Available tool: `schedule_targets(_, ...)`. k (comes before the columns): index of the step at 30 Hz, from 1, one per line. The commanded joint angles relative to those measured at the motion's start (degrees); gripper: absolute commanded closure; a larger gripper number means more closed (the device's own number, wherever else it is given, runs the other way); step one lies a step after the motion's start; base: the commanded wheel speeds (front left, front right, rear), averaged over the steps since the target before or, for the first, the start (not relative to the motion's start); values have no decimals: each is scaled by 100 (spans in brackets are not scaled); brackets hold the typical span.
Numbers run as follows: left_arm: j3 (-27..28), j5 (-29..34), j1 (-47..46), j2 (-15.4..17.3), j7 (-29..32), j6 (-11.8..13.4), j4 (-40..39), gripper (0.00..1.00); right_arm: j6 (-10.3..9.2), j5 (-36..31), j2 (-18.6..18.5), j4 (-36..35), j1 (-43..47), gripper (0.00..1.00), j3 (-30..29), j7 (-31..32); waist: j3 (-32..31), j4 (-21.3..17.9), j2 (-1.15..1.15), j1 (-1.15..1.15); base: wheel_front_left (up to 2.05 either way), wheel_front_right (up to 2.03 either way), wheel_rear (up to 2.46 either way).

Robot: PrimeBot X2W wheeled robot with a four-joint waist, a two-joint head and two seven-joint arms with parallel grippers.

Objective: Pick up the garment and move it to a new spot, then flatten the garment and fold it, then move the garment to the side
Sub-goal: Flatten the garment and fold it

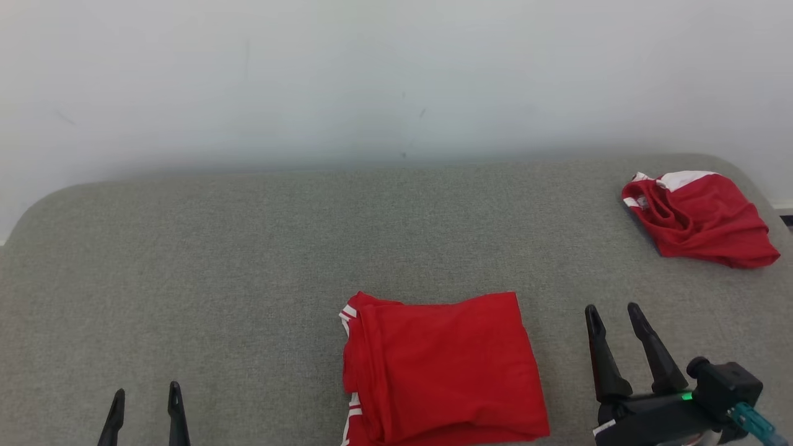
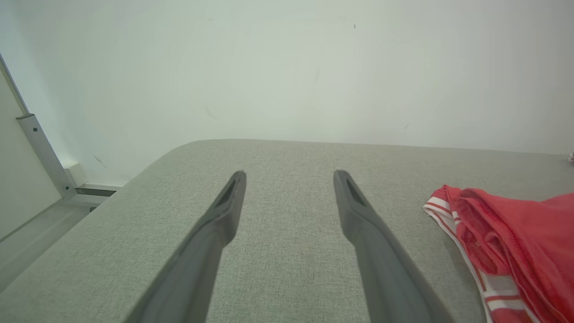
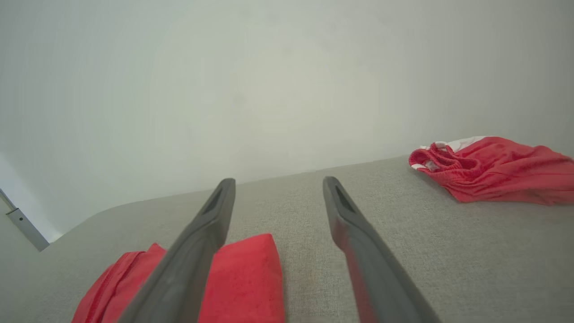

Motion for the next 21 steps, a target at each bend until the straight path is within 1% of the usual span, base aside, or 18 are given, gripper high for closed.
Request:
schedule_targets(1, 24, 62, 97, -5, -18, -1, -39, 0, -16, -76, 75, -80, 128, 0, -80, -20, -32, -55, 0, 0, 0, 0, 0)
schedule_targets(4, -15, 208, 152, 3, -18, -7, -77, 0, -16, -182, 219, -230, 396, 0, -283, -20, -58, -88, 0, 0, 0, 0, 0)
schedule_targets(9, -158, 461, 248, 107, -18, -29, -108, 0, -16, -418, 318, -307, 691, 0, -388, -20, -104, -106, 0, 0, 0, 0, 0)
schedule_targets(15, -170, 468, 334, 113, -18, -36, -88, 0, -16, -569, 475, -348, 919, 0, -497, -14, -156, -57, 0, 0, 0, 0, 0)
schedule_targets(21, -129, 457, 356, 123, -18, 10, -52, 0, -16, -661, 575, -342, 972, 0, -526, -14, -192, -4, 0, 0, 0, 0, 0)
